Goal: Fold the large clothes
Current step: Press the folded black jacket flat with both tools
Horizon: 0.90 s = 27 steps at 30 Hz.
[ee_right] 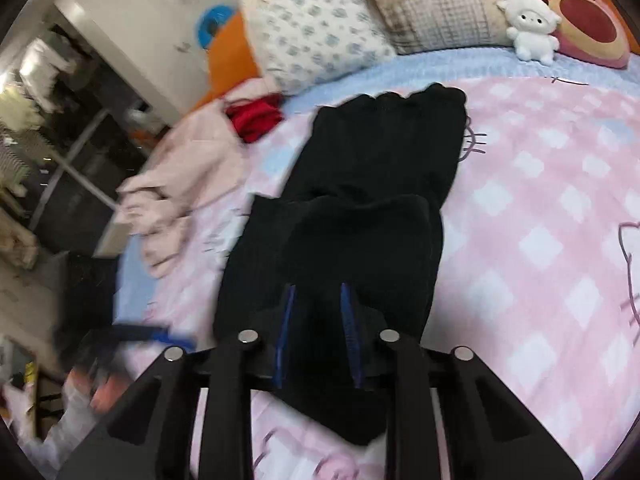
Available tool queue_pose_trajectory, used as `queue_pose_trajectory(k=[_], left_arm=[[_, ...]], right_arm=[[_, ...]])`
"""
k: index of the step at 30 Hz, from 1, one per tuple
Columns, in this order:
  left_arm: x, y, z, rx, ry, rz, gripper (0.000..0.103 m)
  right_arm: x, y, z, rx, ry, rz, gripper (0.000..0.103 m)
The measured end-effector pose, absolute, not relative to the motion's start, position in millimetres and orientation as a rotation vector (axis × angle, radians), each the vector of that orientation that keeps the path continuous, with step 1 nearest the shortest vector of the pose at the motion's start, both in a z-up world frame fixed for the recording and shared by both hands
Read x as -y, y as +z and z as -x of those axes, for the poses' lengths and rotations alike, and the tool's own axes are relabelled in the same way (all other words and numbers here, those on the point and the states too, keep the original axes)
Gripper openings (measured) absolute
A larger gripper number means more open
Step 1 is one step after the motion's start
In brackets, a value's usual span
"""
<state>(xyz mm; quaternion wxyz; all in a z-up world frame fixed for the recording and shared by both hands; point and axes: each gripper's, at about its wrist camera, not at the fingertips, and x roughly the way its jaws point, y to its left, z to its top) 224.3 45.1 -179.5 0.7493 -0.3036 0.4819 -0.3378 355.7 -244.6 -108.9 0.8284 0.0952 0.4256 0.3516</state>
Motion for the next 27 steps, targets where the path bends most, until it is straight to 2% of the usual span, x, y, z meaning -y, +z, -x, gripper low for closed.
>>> queue_pose_trajectory(k=[5, 7, 9, 11, 14, 17, 18, 22, 27], left_arm=[[-41, -186, -261, -0.978, -0.637, 0.676, 0.084], [-42, -193, -278, -0.991, -0.543, 0.610, 0.079], [-43, -209, -293, -1.046, -0.506, 0.579, 0.062], [-49, -215, -296, -1.057, -0.509, 0.594, 0.058], [-61, -205, -285, -1.033, -0.523, 0.639, 0.058], [-68, -184, -259, -0.977, -0.536, 0.598, 0.072], [-68, -177, -249, -0.962, -0.538, 0.565, 0.073], [-72, -186, -240, -0.991, -0.485, 0.530, 0.073], [-83, -211, -250, -1.015, -0.470, 0.646, 0.070]], right_arm=[[212, -146, -408, -0.930, 0.606, -0.174, 0.024], [206, -157, -421, -0.925, 0.576, -0.155, 0.021], [209, -162, -428, -0.936, 0.585, -0.179, 0.021], [214, -162, -432, -0.939, 0.600, -0.198, 0.021], [221, -149, -420, -0.904, 0.611, -0.193, 0.026], [239, -121, -373, -0.809, 0.675, -0.180, 0.026], [244, -115, -357, -0.781, 0.695, -0.184, 0.026], [247, -117, -310, -0.787, 0.751, -0.159, 0.026], [223, -157, -329, -0.865, 0.598, -0.087, 0.023]])
